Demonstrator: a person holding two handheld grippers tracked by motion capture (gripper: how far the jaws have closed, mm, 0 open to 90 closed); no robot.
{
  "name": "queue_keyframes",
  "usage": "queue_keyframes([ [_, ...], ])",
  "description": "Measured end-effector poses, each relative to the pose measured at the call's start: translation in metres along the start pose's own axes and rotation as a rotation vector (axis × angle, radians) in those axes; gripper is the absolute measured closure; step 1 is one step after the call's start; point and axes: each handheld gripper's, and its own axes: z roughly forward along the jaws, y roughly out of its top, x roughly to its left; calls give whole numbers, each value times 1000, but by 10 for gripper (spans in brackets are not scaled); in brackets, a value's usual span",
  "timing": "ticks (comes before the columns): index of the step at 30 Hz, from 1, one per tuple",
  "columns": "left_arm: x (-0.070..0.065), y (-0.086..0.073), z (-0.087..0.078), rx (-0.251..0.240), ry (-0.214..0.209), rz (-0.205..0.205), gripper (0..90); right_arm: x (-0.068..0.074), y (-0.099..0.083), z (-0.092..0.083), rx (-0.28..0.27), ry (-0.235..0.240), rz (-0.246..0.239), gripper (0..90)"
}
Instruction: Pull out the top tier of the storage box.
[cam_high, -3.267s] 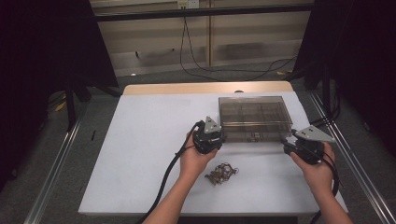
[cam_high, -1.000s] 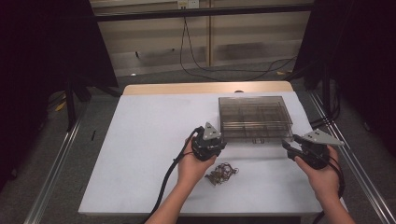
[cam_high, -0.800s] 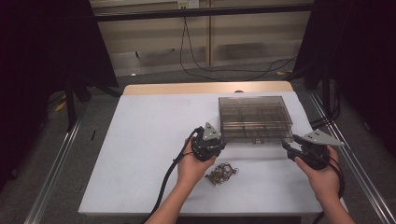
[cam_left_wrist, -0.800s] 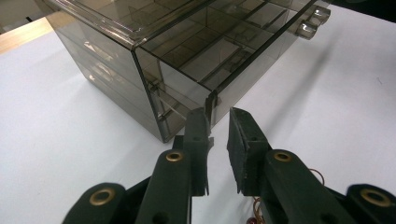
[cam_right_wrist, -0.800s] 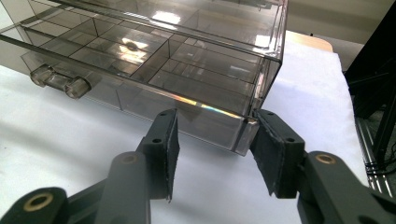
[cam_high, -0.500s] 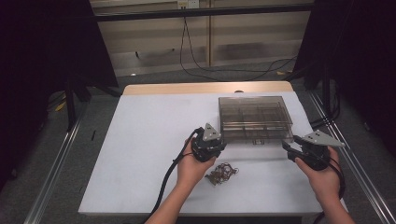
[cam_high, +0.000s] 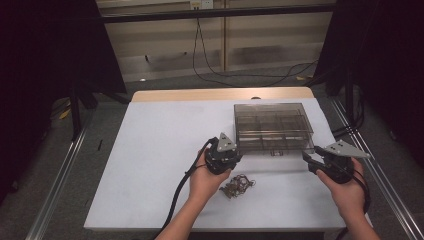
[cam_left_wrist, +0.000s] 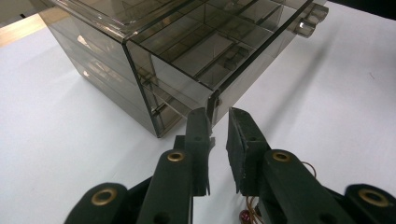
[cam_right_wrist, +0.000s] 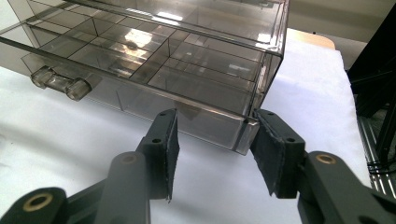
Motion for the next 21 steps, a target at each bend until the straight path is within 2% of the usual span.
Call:
queue_keyframes([
  [21, -3, -1, -2, 6, -6, -4, 795, 1, -2, -4, -2, 4, 4, 528],
])
